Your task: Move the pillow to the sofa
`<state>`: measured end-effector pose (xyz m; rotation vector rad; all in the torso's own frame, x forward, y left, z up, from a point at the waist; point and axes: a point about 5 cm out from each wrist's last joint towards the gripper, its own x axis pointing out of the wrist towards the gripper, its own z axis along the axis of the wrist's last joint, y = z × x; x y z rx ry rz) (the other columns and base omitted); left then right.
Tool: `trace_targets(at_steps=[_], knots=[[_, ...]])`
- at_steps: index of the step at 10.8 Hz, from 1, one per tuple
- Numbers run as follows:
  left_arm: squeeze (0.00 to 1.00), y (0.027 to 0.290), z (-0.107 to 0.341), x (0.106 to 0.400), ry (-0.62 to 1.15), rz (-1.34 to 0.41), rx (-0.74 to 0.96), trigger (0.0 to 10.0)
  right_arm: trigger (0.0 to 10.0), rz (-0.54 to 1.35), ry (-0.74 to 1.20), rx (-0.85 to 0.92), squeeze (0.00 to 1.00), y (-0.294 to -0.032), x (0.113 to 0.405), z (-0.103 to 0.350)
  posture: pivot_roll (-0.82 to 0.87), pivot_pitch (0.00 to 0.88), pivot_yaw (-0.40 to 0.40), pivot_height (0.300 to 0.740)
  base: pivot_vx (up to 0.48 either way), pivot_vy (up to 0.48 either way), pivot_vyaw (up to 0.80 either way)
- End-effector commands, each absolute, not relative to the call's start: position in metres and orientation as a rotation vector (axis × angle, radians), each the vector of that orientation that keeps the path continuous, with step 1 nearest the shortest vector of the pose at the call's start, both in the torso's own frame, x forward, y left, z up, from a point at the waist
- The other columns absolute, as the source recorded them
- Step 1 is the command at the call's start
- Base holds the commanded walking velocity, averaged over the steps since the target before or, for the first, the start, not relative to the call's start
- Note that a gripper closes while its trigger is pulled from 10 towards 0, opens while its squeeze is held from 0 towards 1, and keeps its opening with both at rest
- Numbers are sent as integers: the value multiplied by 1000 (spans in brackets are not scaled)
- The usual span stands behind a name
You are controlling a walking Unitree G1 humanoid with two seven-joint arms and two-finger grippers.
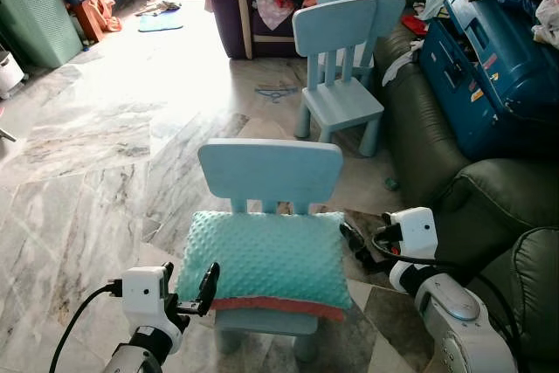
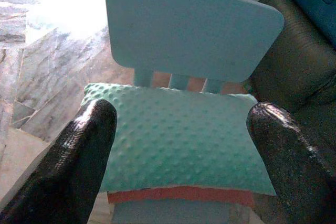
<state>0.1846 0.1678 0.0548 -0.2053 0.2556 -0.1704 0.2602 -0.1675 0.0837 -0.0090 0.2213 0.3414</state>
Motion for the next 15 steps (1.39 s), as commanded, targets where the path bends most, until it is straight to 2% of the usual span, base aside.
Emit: trace_targets(at_steps=[1, 2, 6, 9, 11, 15], knots=[[0, 169, 57, 185, 252, -169, -199, 10000, 10000, 359, 214, -6, 0, -164, 261, 88, -153, 115, 18, 740, 0, 0, 0], [0, 168, 57, 185, 251, -167, -198, 10000, 10000, 368, 216, -10, 0, -162, 260, 87, -152, 115, 18, 740, 0, 0, 0], [0, 168, 56, 185, 255, -166, -189, 10000, 10000, 381, 219, -7, 0, -160, 261, 86, -148, 116, 22, 675, 0, 0, 0], [0, 169, 56, 185, 257, -165, -181, 10000, 10000, 388, 223, -4, 0, -158, 259, 85, -147, 117, 21, 665, 0, 0, 0], [0, 169, 56, 184, 259, -164, -181, 10000, 10000, 392, 226, -4, 0, -157, 259, 85, -147, 120, 20, 630, 0, 0, 0], [0, 168, 54, 182, 266, -161, -180, 10000, 10000, 399, 229, -8, 0, -156, 259, 84, -146, 124, 17, 620, 0, 0, 0]])
